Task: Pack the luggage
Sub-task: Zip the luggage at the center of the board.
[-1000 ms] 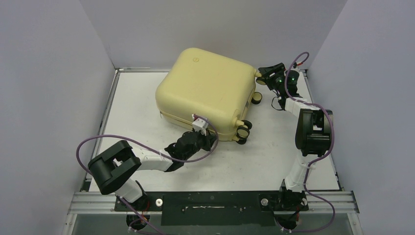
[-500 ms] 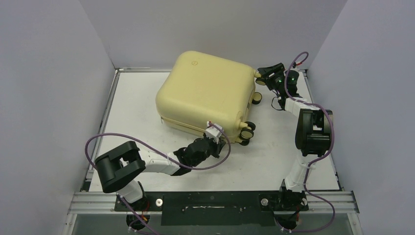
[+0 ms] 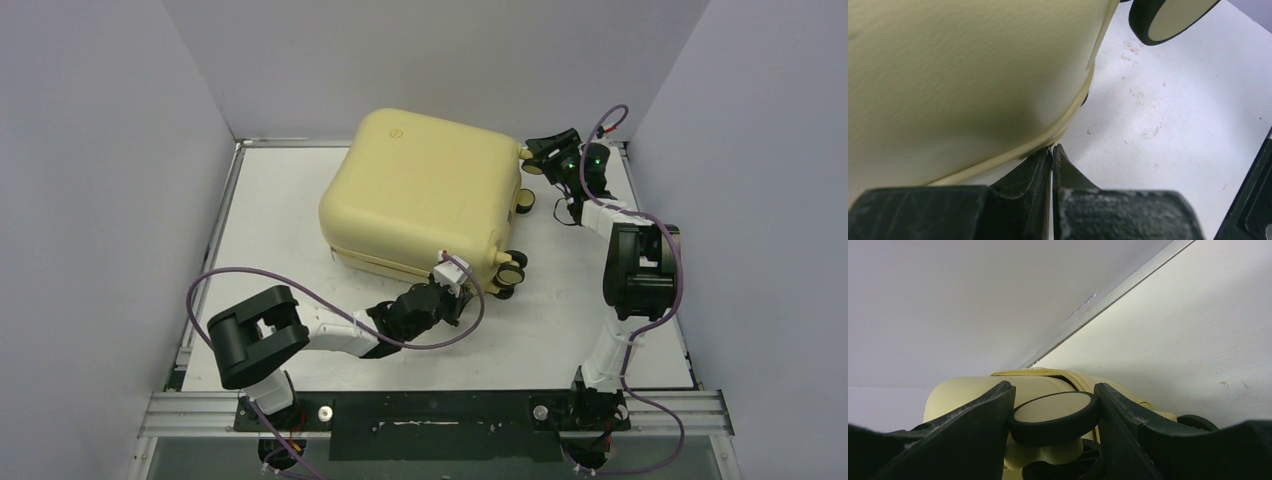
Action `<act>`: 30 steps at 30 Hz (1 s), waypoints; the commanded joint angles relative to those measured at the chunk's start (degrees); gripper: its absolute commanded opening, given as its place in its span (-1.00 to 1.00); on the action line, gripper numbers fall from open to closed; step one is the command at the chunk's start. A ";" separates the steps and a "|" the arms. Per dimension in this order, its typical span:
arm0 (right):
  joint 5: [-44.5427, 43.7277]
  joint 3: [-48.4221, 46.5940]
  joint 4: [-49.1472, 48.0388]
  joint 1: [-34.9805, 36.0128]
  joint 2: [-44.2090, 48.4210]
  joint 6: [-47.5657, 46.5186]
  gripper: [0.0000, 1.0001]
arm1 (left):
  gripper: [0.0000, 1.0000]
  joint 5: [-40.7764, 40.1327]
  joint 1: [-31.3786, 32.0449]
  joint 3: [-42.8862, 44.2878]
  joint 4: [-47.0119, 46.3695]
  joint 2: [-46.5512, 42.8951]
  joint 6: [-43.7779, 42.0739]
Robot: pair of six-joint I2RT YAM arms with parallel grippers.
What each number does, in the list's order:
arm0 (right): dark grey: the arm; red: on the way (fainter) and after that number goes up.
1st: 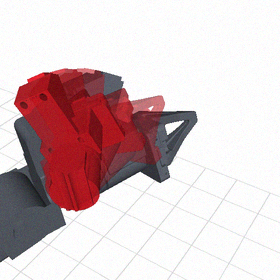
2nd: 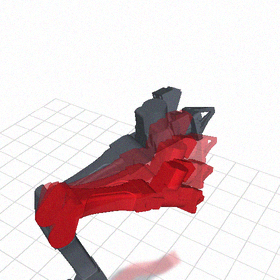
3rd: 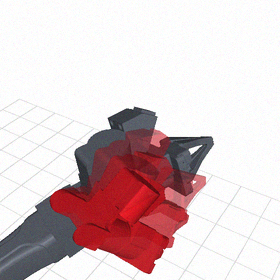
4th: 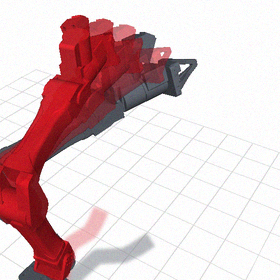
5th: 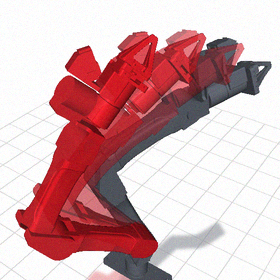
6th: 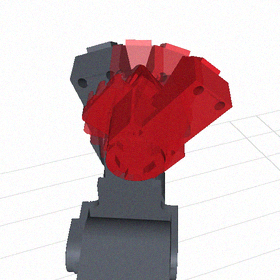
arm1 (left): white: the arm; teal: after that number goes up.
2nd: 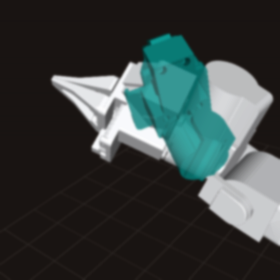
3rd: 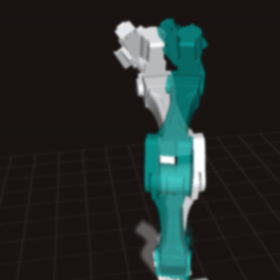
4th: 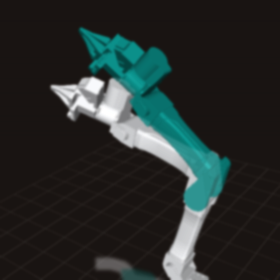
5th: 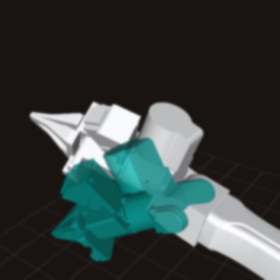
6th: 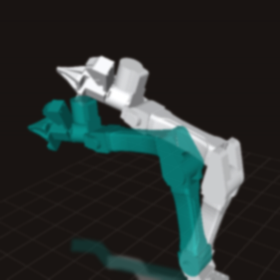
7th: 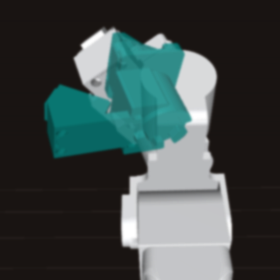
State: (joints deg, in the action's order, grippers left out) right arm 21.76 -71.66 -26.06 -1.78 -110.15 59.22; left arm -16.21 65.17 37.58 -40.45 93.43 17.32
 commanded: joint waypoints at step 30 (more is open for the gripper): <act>-1.50 -4.05 12.81 -7.48 -0.33 0.98 0.85 | -1.00 3.88 3.13 3.19 -5.88 -0.18 0.79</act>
State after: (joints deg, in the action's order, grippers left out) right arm 19.33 -69.87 -14.85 -8.69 -105.93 60.25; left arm -14.44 67.70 40.21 -42.22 96.33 17.56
